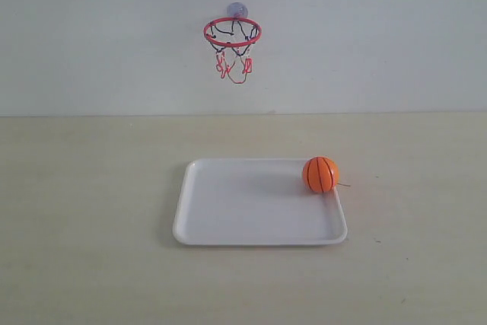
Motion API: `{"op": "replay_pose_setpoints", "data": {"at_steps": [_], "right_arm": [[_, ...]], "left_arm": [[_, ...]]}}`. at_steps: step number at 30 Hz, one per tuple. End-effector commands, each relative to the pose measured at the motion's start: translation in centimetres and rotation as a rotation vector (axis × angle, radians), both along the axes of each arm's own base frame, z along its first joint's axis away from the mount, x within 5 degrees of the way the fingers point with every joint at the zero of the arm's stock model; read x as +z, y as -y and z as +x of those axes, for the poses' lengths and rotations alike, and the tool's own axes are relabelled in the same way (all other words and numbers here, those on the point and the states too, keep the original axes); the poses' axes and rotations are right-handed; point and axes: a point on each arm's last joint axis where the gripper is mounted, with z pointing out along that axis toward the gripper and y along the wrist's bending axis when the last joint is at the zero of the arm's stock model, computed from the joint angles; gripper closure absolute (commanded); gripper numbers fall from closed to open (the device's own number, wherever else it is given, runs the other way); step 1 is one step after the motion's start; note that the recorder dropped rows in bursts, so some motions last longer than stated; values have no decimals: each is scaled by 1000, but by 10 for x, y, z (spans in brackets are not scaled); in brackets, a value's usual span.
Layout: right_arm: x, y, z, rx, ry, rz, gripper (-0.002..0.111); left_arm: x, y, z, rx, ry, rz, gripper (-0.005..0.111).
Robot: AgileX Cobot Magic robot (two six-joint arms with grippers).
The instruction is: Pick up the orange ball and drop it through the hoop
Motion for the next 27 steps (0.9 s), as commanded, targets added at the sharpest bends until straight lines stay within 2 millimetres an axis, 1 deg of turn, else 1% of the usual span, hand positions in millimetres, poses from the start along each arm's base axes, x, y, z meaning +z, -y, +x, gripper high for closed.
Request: {"op": "replay_pose_setpoints", "data": {"at_steps": [1,2,4,7,9,13,15,16,18,20,23,25,26,27], "right_arm": [[2,3,25,-108,90,259,109],[-2,3,34,-126,81,304,109],[-16,1,53,-151,40,338,109],[-49,-5,88,-175,-103,325,109],[-73,-13,115,-157,-281,276,109],[-103,-33,166,-20,-616,91,109],[-108,-43,190,84,-741,6,109],[-109,-48,197,131,-791,-21,109],[-107,-63,215,225,-834,-79,109],[-101,-77,228,279,-825,-146,109],[-100,-104,239,317,-784,-318,109],[-98,-119,241,314,-751,-450,109],[-98,-125,241,306,-745,-483,109],[-100,-135,239,267,-744,-505,109]], "left_arm": [[-1,0,0,0,1,-8,103],[-1,0,0,0,1,-8,103],[-1,0,0,0,1,-8,103],[-1,0,0,0,1,-8,103],[-1,0,0,0,1,-8,103],[-1,0,0,0,1,-8,103],[-1,0,0,0,1,-8,103],[-1,0,0,0,1,-8,103],[-1,0,0,0,1,-8,103],[-1,0,0,0,1,-8,103],[-1,0,0,0,1,-8,103],[-1,0,0,0,1,-8,103],[-1,0,0,0,1,-8,103],[-1,0,0,0,1,-8,103]]}}
